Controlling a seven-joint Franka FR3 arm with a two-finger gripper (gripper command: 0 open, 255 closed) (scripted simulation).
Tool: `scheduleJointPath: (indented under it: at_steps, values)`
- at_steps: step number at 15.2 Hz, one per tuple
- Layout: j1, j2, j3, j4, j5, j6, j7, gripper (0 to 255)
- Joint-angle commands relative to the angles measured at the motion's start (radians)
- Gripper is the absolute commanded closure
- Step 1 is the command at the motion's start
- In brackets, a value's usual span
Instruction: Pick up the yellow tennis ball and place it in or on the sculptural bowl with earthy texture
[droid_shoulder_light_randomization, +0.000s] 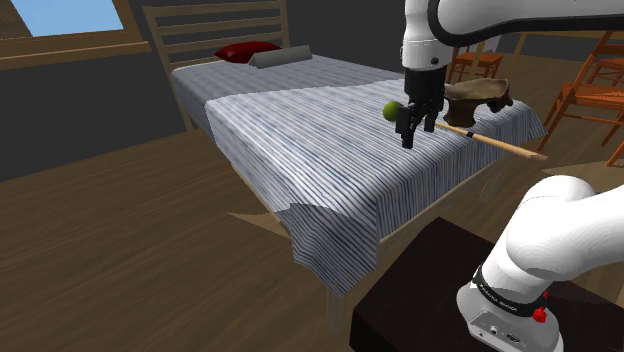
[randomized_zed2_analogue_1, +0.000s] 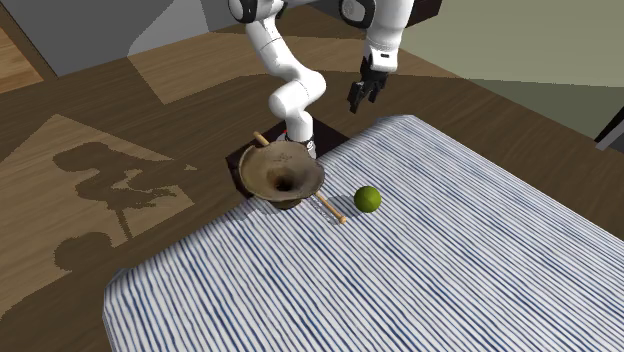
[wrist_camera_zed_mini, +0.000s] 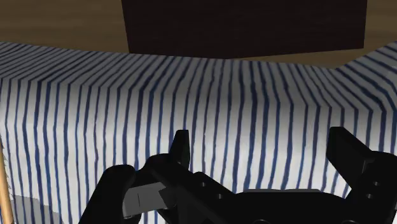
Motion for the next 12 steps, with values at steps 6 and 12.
scheduleJointPath:
  at_steps: [6,12]
  values:
    - [-0.042,0.100,-0.072,0.031,-0.070,0.111,-0.068,0]
    - [-0.082,0.241,-0.155,0.105,-0.128,0.235,-0.144,0]
